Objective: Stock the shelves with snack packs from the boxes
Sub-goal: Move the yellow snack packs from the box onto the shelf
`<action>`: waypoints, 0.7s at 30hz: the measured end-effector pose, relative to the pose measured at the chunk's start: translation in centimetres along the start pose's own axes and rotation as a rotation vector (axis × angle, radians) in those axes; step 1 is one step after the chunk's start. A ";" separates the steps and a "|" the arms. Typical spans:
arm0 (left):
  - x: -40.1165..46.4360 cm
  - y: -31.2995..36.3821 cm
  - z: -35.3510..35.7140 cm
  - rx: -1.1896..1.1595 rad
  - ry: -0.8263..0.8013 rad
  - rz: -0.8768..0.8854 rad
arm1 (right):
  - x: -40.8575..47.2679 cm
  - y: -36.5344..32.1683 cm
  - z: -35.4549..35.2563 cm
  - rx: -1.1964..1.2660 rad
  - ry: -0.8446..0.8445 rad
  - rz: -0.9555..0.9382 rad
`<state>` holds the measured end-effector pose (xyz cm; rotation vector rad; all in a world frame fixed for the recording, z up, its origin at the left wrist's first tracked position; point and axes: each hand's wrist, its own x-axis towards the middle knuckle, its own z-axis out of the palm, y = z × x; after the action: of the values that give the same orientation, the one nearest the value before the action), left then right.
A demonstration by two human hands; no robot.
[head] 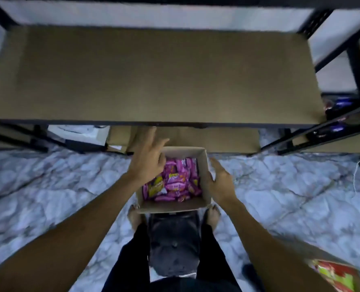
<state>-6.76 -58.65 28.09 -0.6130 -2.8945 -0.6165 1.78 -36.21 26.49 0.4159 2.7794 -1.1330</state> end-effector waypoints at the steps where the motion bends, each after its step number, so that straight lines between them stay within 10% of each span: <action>1: -2.2 -1.3 1.6 -0.007 -0.065 -0.058 | -1.1 1.2 2.2 -0.022 -0.084 0.032; 10: -13.9 -7.8 15.7 -0.104 -0.569 -0.268 | -4.5 12.2 15.9 -0.201 -0.513 0.284; 21: -18.2 -18.5 36.9 0.029 -0.913 -0.069 | -0.1 26.5 33.3 -0.381 -0.745 0.221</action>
<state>1.04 -65.40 -15.83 -1.0039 -3.7566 -0.3452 9.63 -41.44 -14.99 0.1917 2.1435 -0.5289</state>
